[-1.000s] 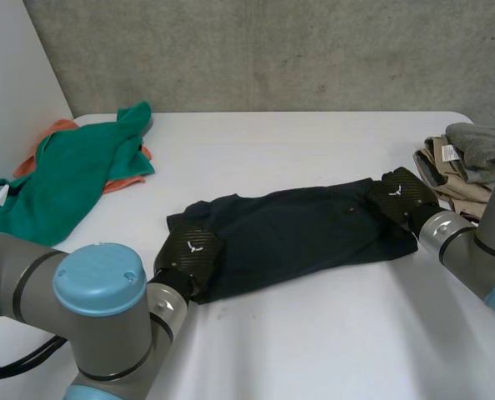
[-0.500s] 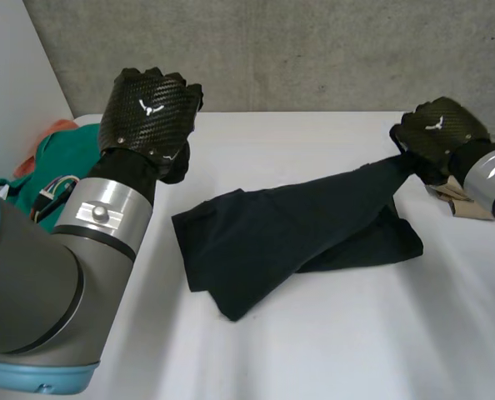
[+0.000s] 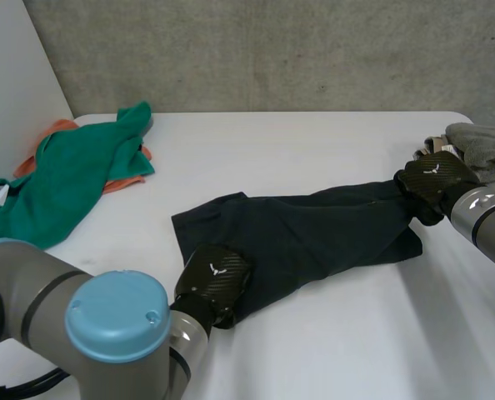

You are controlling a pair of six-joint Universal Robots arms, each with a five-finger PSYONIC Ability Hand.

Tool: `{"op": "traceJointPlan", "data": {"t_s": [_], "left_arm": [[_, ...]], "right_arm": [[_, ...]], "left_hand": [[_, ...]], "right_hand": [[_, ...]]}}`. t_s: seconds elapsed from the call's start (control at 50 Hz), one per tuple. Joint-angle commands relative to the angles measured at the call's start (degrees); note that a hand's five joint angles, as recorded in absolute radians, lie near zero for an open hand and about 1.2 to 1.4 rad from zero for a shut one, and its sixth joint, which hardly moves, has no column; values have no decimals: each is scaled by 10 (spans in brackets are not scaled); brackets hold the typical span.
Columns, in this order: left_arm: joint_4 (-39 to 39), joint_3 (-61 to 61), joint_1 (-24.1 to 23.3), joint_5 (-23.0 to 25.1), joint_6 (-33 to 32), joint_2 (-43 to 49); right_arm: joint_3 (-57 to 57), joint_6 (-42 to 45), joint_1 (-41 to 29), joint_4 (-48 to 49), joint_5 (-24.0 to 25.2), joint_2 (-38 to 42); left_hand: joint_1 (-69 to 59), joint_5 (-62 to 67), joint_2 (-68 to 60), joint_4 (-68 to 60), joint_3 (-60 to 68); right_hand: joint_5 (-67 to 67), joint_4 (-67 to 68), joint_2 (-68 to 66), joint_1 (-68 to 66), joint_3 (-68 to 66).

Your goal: Fold the laundry.

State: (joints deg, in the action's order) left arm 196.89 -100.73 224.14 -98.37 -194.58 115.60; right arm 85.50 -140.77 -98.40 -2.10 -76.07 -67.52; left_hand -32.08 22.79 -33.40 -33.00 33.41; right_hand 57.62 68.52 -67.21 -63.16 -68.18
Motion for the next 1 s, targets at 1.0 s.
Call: {"op": "traceJointPlan", "data": {"t_s": [1.0], "left_arm": [[-11, 278, 111, -18, -31, -415]], "right_arm": [[-304, -75, -19, -259, 2, -307]], "left_hand": [[-479, 472, -466, -470, 466]], "right_hand": [[124, 115, -128, -168, -118]]}}
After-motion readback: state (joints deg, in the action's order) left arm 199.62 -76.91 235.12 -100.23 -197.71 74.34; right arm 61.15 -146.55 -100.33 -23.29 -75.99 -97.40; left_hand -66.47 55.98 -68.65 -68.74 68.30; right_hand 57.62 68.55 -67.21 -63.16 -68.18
